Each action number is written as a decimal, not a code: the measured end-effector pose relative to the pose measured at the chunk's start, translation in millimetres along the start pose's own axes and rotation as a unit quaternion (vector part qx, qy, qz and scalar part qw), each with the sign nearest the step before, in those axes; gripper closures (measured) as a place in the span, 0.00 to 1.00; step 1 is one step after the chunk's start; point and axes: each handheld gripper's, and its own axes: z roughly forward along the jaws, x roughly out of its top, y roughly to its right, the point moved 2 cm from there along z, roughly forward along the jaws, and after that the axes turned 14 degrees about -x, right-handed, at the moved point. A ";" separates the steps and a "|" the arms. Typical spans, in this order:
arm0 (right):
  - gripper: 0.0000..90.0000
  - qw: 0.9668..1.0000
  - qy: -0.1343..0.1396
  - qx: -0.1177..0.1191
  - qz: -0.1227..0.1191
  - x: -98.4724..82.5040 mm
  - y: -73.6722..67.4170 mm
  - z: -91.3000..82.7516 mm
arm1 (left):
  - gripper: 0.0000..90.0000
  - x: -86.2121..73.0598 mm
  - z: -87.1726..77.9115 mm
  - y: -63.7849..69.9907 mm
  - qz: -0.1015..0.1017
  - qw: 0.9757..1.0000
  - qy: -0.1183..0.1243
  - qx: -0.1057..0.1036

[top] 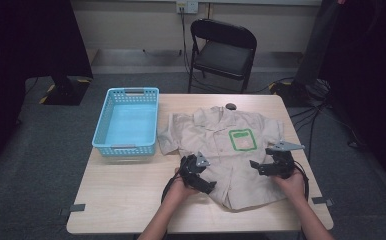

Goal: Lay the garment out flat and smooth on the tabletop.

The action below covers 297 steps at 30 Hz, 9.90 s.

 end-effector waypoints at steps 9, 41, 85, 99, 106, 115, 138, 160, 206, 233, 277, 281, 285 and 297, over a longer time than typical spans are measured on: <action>0.12 0.997 -0.044 0.009 -0.070 -6.9 -15.5 25.4 | 0.00 -0.1 -0.1 0.3 -0.002 1.000 0.000 0.001; 0.16 0.997 -0.057 -0.041 0.001 -33.4 4.1 -5.1 | 0.16 58.6 28.3 31.2 0.023 0.998 0.026 -0.042; 0.16 0.997 -0.060 -0.052 0.011 -33.2 2.0 -5.3 | 0.99 82.8 38.5 30.8 0.025 0.999 -0.019 -0.044; 0.16 0.997 -0.060 -0.052 0.011 -33.2 2.0 -5.3 | 0.95 80.6 61.2 31.8 0.033 0.997 -0.064 -0.036; 0.16 0.997 -0.060 -0.052 0.011 -33.2 2.0 -5.3 | 0.97 79.9 51.9 34.1 0.035 0.997 -0.063 -0.040; 0.16 0.997 -0.060 -0.052 0.011 -33.2 2.0 -5.3 | 0.97 76.3 23.2 34.6 0.027 0.998 -0.029 -0.047; 0.16 0.997 -0.060 -0.051 0.011 -33.2 2.0 -5.3 | 0.97 40.5 -31.3 33.6 -0.004 0.999 0.026 -0.032; 0.16 0.997 -0.060 -0.051 0.010 -33.2 1.9 -5.2 | 0.96 12.1 -49.5 38.8 -0.022 0.999 0.021 -0.032; 0.15 0.997 -0.061 -0.049 0.008 -33.2 1.7 -5.1 | 0.96 -19.7 -80.0 44.2 -0.024 0.998 0.030 -0.044; 0.14 0.997 -0.061 -0.049 0.008 -33.2 1.6 -5.1 | 0.95 -29.7 -89.7 43.2 -0.037 0.997 0.032 -0.057; 0.14 0.997 -0.061 -0.049 0.008 -33.2 1.7 -5.1 | 0.61 -44.5 -113.9 31.8 -0.064 0.994 0.051 -0.067; 0.14 0.997 -0.061 -0.049 0.008 -33.2 1.7 -5.1 | 0.36 -42.4 -114.5 29.1 -0.064 0.995 0.056 -0.043; 0.14 0.997 -0.061 -0.049 0.008 -33.2 1.7 -5.1 | 0.15 -42.2 -112.1 25.0 -0.056 0.997 0.043 -0.013; 0.14 0.997 -0.061 -0.049 0.008 -33.2 1.6 -5.1 | 0.02 -43.4 -110.4 22.2 -0.008 0.999 0.044 -0.015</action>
